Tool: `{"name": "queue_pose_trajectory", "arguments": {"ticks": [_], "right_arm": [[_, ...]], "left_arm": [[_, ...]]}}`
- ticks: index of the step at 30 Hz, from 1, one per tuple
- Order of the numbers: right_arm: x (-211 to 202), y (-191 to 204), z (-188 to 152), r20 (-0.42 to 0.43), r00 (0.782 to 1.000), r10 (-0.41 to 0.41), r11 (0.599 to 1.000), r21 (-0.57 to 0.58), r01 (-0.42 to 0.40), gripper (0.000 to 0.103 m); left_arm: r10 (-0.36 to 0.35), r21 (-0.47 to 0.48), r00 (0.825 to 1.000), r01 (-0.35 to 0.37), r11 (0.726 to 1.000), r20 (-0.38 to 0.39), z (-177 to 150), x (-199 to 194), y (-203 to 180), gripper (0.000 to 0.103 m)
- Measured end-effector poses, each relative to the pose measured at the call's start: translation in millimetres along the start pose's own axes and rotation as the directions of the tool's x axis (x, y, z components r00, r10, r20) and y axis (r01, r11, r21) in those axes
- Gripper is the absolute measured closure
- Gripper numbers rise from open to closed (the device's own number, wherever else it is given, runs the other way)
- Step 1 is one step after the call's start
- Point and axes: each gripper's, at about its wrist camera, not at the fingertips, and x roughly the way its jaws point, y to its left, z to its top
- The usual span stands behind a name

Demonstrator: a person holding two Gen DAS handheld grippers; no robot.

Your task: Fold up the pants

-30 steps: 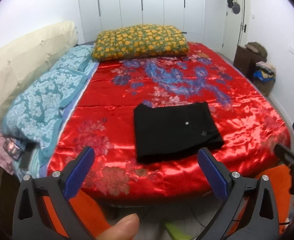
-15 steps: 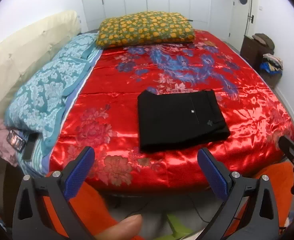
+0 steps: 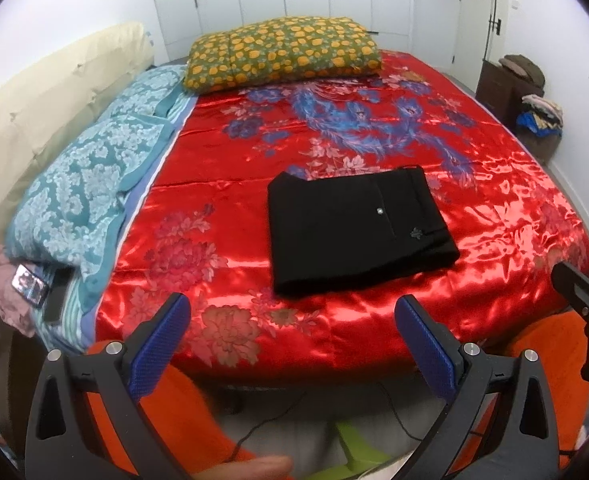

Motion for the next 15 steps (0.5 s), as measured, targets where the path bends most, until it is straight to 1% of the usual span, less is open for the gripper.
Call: {"name": "queue_pose_trajectory", "arguments": {"ticks": [11,15], "right_arm": [[7.2,0.8,-4.1,-0.024,1.0,0.002,1.0,0.01,-0.002,0.0],[8.1,-0.1,-4.9,-0.027,1.0,0.009,1.0,0.016,-0.008,0.0]], "left_arm": [[-0.005,-0.011,1.0,0.005,1.0,-0.006,-0.9,4.7,4.2,0.001],[-0.048,-0.035,0.999,0.048,0.998,-0.007,-1.9,5.7,7.0,0.001]]}}
